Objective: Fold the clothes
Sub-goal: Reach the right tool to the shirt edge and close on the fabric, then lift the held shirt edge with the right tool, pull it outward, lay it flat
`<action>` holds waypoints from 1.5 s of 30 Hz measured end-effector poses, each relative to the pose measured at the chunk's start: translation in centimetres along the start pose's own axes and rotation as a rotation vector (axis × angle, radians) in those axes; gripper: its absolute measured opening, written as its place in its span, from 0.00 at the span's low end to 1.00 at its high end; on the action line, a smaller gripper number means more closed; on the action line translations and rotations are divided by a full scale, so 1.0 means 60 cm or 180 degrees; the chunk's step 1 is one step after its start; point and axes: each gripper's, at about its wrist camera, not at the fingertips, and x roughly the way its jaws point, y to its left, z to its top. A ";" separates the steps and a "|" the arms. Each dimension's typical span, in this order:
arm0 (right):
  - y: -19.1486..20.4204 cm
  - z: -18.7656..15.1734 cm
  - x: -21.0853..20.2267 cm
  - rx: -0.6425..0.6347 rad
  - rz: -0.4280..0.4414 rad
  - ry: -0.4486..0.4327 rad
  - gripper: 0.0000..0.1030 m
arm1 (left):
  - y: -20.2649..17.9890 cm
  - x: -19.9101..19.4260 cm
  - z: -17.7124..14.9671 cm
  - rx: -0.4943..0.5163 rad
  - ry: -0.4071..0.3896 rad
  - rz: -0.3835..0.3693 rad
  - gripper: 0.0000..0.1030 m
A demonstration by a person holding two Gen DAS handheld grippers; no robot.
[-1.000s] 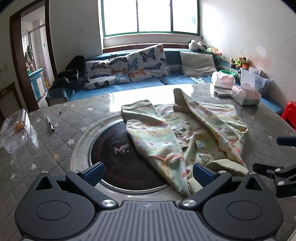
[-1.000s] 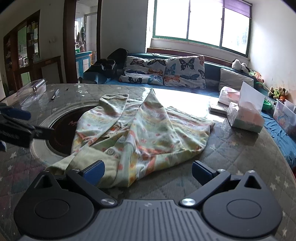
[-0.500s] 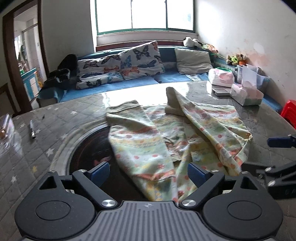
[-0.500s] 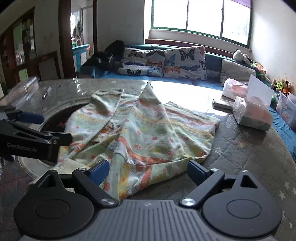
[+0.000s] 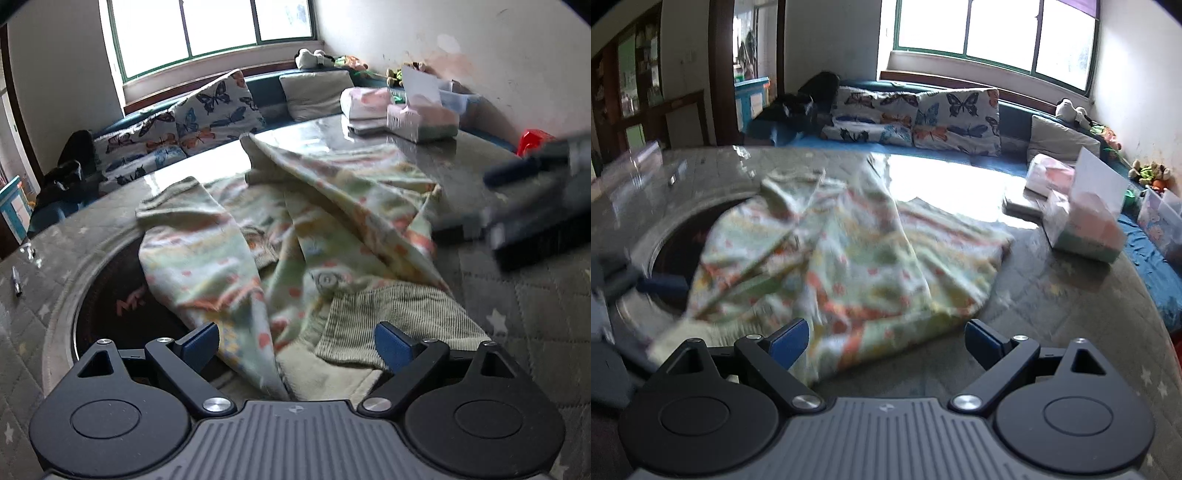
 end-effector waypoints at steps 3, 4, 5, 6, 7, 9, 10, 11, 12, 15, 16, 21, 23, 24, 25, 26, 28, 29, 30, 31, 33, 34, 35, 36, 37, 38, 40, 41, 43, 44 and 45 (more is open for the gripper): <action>0.010 0.035 0.021 -0.0106 0.0048 -0.0040 0.90 | 0.005 0.001 -0.003 -0.0053 -0.0005 -0.0024 0.91; 0.014 0.046 0.032 -0.0143 0.0053 -0.0050 0.90 | 0.006 0.001 -0.004 -0.0072 -0.0006 -0.0031 0.91; 0.018 0.058 0.043 -0.0180 0.0058 -0.0061 0.89 | 0.008 0.002 -0.005 -0.0095 -0.0007 -0.0039 0.91; 0.022 0.070 0.053 -0.0215 0.0064 -0.0070 0.87 | 0.009 0.002 -0.006 -0.0116 -0.0008 -0.0044 0.92; 0.024 0.080 0.064 -0.0226 0.0071 -0.0068 0.85 | 0.010 0.002 -0.007 -0.0137 -0.0008 -0.0052 0.92; 0.029 0.105 0.088 -0.0255 0.0085 -0.0071 0.83 | 0.013 0.003 -0.008 -0.0184 -0.0007 -0.0075 0.92; 0.032 0.118 0.102 -0.0272 0.0090 -0.0075 0.82 | 0.015 0.003 -0.009 -0.0205 -0.0008 -0.0086 0.92; 0.033 0.129 0.114 -0.0291 0.0077 -0.0086 0.81 | 0.016 0.004 -0.010 -0.0217 -0.0009 -0.0092 0.92; 0.034 0.140 0.125 -0.0309 0.0064 -0.0095 0.80 | 0.017 0.005 -0.010 -0.0227 -0.0009 -0.0097 0.93; 0.037 0.171 0.163 -0.0315 0.0059 -0.0095 0.78 | 0.022 0.007 -0.011 -0.0268 -0.0005 -0.0122 0.95; 0.038 0.178 0.175 -0.0318 0.0058 -0.0088 0.77 | 0.024 0.008 -0.012 -0.0292 0.0000 -0.0134 0.96; 0.037 0.210 0.237 -0.0337 0.0015 -0.0027 0.73 | 0.031 0.010 -0.014 -0.0378 0.0019 -0.0179 0.97; 0.034 0.217 0.268 -0.0330 -0.0010 0.0037 0.68 | 0.032 0.011 -0.014 -0.0395 0.0026 -0.0187 0.98; 0.032 0.220 0.283 -0.0325 -0.0023 0.0068 0.64 | 0.032 0.011 -0.015 -0.0402 0.0030 -0.0190 0.98; 0.029 0.222 0.293 -0.0303 -0.0037 0.0098 0.63 | 0.033 0.010 -0.015 -0.0408 0.0032 -0.0192 0.98; 0.026 0.223 0.303 -0.0280 -0.0051 0.0128 0.61 | 0.034 0.010 -0.015 -0.0419 0.0036 -0.0196 0.98; 0.018 0.222 0.318 -0.0219 -0.0076 0.0166 0.52 | 0.034 0.011 -0.015 -0.0441 0.0045 -0.0202 0.99; 0.013 0.221 0.322 -0.0190 -0.0082 0.0192 0.44 | 0.035 0.011 -0.015 -0.0447 0.0049 -0.0204 0.99; 0.007 0.220 0.325 -0.0161 -0.0088 0.0218 0.34 | 0.035 0.011 -0.015 -0.0453 0.0052 -0.0206 0.99; 0.002 0.219 0.328 -0.0132 -0.0097 0.0241 0.28 | 0.036 0.011 -0.015 -0.0456 0.0055 -0.0208 0.99; -0.012 0.214 0.322 -0.0068 -0.0144 0.0242 0.12 | 0.036 0.011 -0.014 -0.0456 0.0065 -0.0211 0.99; -0.019 0.212 0.314 -0.0034 -0.0157 0.0205 0.09 | 0.036 0.012 -0.013 -0.0459 0.0073 -0.0211 0.99; -0.027 0.209 0.302 0.0009 -0.0165 0.0162 0.04 | 0.036 0.012 -0.012 -0.0462 0.0081 -0.0211 0.99; -0.035 0.206 0.290 0.0046 -0.0172 0.0122 0.03 | 0.037 0.013 -0.010 -0.0465 0.0089 -0.0211 0.99; -0.042 0.204 0.279 0.0083 -0.0180 0.0082 0.03 | 0.036 0.013 -0.008 -0.0465 0.0094 -0.0205 0.98; -0.050 0.201 0.266 0.0120 -0.0188 0.0039 0.03 | 0.035 0.012 -0.005 -0.0462 0.0098 -0.0194 0.98; -0.069 0.196 0.233 0.0161 -0.0222 -0.0050 0.03 | 0.034 0.010 0.002 -0.0453 0.0092 -0.0174 0.98; -0.077 0.193 0.219 0.0176 -0.0235 -0.0082 0.03 | 0.032 0.008 0.007 -0.0443 0.0072 -0.0167 0.98; -0.092 0.189 0.195 0.0199 -0.0270 -0.0134 0.03 | 0.028 0.003 0.016 -0.0421 0.0024 -0.0156 0.98; -0.100 0.186 0.183 0.0210 -0.0288 -0.0161 0.03 | 0.025 0.002 0.021 -0.0406 0.0006 -0.0147 0.98; -0.108 0.182 0.170 0.0225 -0.0314 -0.0189 0.03 | 0.022 0.003 0.026 -0.0389 -0.0006 -0.0134 0.98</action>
